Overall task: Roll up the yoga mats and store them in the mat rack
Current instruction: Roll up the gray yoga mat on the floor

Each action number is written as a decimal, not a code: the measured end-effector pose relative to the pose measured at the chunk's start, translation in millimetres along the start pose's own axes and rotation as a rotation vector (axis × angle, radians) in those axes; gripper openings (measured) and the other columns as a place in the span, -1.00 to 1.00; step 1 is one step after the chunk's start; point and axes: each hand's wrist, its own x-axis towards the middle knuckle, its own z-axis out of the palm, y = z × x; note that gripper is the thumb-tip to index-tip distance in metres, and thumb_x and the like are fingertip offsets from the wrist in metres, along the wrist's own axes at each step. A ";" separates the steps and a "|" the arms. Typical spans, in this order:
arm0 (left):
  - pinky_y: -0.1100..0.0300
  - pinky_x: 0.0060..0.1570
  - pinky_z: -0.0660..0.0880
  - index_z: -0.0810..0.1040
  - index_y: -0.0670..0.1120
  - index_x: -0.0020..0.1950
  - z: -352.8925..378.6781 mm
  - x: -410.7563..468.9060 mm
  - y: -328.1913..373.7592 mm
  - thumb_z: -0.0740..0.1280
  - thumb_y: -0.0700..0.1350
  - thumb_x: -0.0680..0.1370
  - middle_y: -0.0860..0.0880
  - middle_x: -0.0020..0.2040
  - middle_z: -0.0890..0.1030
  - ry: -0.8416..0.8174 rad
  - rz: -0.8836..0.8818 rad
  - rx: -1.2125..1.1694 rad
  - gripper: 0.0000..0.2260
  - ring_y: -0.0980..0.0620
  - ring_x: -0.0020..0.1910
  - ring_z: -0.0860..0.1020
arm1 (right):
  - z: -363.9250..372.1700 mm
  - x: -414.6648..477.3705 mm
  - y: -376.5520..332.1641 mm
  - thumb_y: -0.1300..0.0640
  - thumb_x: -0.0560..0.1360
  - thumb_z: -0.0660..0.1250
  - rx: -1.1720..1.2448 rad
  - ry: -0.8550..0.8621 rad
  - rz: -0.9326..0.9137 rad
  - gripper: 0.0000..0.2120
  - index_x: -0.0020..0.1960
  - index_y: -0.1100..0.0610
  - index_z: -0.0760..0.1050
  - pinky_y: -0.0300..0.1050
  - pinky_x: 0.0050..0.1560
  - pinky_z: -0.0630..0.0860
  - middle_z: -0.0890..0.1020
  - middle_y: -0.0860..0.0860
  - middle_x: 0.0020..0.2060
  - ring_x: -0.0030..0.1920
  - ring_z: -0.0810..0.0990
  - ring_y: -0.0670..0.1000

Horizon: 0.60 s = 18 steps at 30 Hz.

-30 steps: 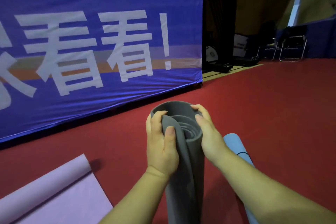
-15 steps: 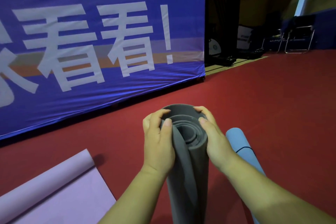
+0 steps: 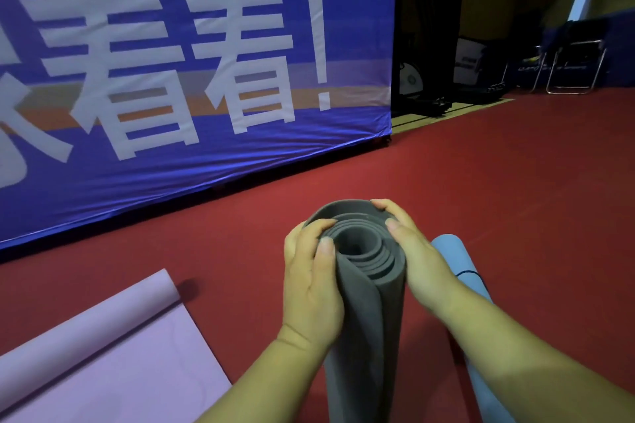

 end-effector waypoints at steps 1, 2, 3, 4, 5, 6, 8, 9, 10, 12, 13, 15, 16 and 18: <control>0.29 0.37 0.31 0.57 0.14 0.27 -5.5 7.0 2.5 0.06 0.13 0.62 0.10 0.27 0.55 -0.064 -0.015 0.004 -0.63 0.15 0.37 0.42 | -5.3 1.6 -0.7 -0.11 0.53 0.19 -0.079 0.031 0.004 -0.62 0.32 -0.25 0.52 0.01 0.47 0.35 0.55 -0.01 0.32 0.33 0.52 -0.13; 0.38 0.33 0.30 0.55 0.22 0.29 -10.5 14.8 3.9 0.10 0.14 0.62 0.16 0.26 0.54 -0.125 -0.037 -0.003 -0.67 0.23 0.35 0.43 | -9.6 2.0 -3.1 -0.16 0.51 0.18 -0.157 0.051 0.016 -0.64 0.26 -0.41 0.51 0.01 0.51 0.28 0.52 -0.09 0.34 0.36 0.47 -0.21; 0.46 0.27 0.30 0.52 0.31 0.30 -14.9 21.6 5.6 0.16 0.16 0.59 0.18 0.24 0.53 -0.187 -0.076 -0.034 -0.69 0.30 0.30 0.45 | -12.8 2.1 -5.2 -0.20 0.49 0.17 -0.207 0.054 0.034 -0.64 0.23 -0.49 0.49 0.02 0.53 0.25 0.51 -0.16 0.35 0.38 0.43 -0.24; 0.51 0.21 0.30 0.51 0.35 0.29 -18.5 26.2 5.7 0.23 0.19 0.55 0.16 0.22 0.52 -0.222 -0.098 -0.060 -0.68 0.33 0.24 0.48 | -14.3 2.0 -6.5 -0.24 0.48 0.17 -0.229 0.046 0.047 -0.64 0.25 -0.50 0.48 0.05 0.54 0.23 0.52 -0.22 0.36 0.42 0.40 -0.21; 0.53 0.18 0.31 0.54 0.34 0.26 -20.4 28.7 4.7 0.29 0.21 0.49 0.07 0.20 0.52 -0.233 -0.090 -0.067 -0.67 0.31 0.20 0.49 | -13.7 0.5 -8.7 -0.24 0.49 0.18 -0.238 0.040 0.056 -0.63 0.26 -0.48 0.48 0.07 0.54 0.24 0.53 -0.25 0.36 0.44 0.40 -0.18; 0.54 0.17 0.30 0.58 0.29 0.20 -20.2 29.6 2.2 0.30 0.22 0.44 -0.01 0.18 0.52 -0.220 -0.071 -0.056 -0.66 0.30 0.18 0.49 | -11.7 -0.8 -10.7 -0.21 0.53 0.20 -0.236 0.042 0.053 -0.67 0.26 -0.44 0.51 0.05 0.53 0.26 0.54 -0.28 0.34 0.43 0.42 -0.19; 0.51 0.19 0.31 0.61 0.20 0.11 -15.0 28.4 -2.0 0.29 0.21 0.40 -0.07 0.17 0.51 -0.176 -0.066 -0.065 -0.68 0.29 0.19 0.48 | -6.0 -2.7 -14.5 -0.02 0.65 0.23 -0.204 0.083 0.025 -0.75 0.19 -0.32 0.58 -0.10 0.47 0.37 0.60 -0.30 0.25 0.32 0.50 -0.28; 0.47 0.22 0.32 0.60 0.19 0.11 -10.4 26.7 -4.5 0.27 0.20 0.41 -0.06 0.19 0.52 -0.153 -0.064 -0.086 -0.68 0.26 0.21 0.48 | -2.9 -3.5 -16.0 0.06 0.68 0.23 -0.182 0.118 0.017 -0.73 0.17 -0.28 0.59 -0.21 0.40 0.43 0.63 -0.29 0.20 0.25 0.54 -0.31; 0.38 0.27 0.35 0.59 0.17 0.13 -5.7 24.5 -7.2 0.25 0.19 0.44 -0.04 0.22 0.53 -0.128 -0.058 -0.114 -0.69 0.22 0.25 0.49 | -1.3 -4.2 -15.8 0.11 0.68 0.22 -0.160 0.152 0.022 -0.72 0.16 -0.25 0.59 -0.28 0.33 0.46 0.65 -0.27 0.17 0.21 0.57 -0.32; 0.20 0.31 0.41 0.57 0.12 0.17 3.1 19.1 -12.7 0.23 0.16 0.48 0.02 0.23 0.59 -0.085 -0.067 -0.178 -0.68 0.08 0.28 0.53 | -0.6 -5.1 -13.2 0.13 0.69 0.21 -0.126 0.186 0.044 -0.72 0.17 -0.19 0.61 -0.25 0.29 0.49 0.68 -0.21 0.16 0.20 0.60 -0.25; 0.18 0.28 0.43 0.56 0.08 0.18 5.6 15.1 -15.3 0.22 0.15 0.49 0.06 0.21 0.62 -0.065 -0.078 -0.203 -0.67 0.05 0.27 0.55 | -0.1 -4.7 -10.8 0.12 0.69 0.20 -0.126 0.178 0.054 -0.72 0.18 -0.18 0.61 -0.19 0.33 0.48 0.68 -0.19 0.17 0.22 0.60 -0.22; 0.22 0.25 0.45 0.53 0.06 0.21 7.1 6.6 -21.0 0.22 0.15 0.50 0.13 0.18 0.63 -0.039 -0.092 -0.219 -0.65 0.06 0.24 0.57 | 0.2 -2.5 -5.7 0.11 0.70 0.17 -0.149 0.148 0.076 -0.70 0.18 -0.19 0.62 -0.09 0.41 0.43 0.67 -0.22 0.19 0.26 0.58 -0.21; 0.23 0.25 0.45 0.52 0.06 0.23 6.9 2.6 -23.4 0.22 0.16 0.51 0.16 0.18 0.62 -0.035 -0.097 -0.212 -0.65 0.07 0.25 0.57 | -0.1 -1.1 -3.6 0.09 0.70 0.17 -0.165 0.134 0.087 -0.70 0.17 -0.21 0.62 -0.06 0.44 0.40 0.66 -0.23 0.20 0.28 0.56 -0.22; 0.26 0.24 0.44 0.50 0.08 0.24 5.1 -2.7 -28.0 0.22 0.18 0.50 0.22 0.18 0.60 -0.032 -0.109 -0.192 -0.64 0.12 0.25 0.56 | -2.0 1.4 -1.4 0.07 0.70 0.17 -0.210 0.119 0.106 -0.71 0.18 -0.23 0.61 -0.02 0.47 0.37 0.64 -0.24 0.22 0.30 0.54 -0.24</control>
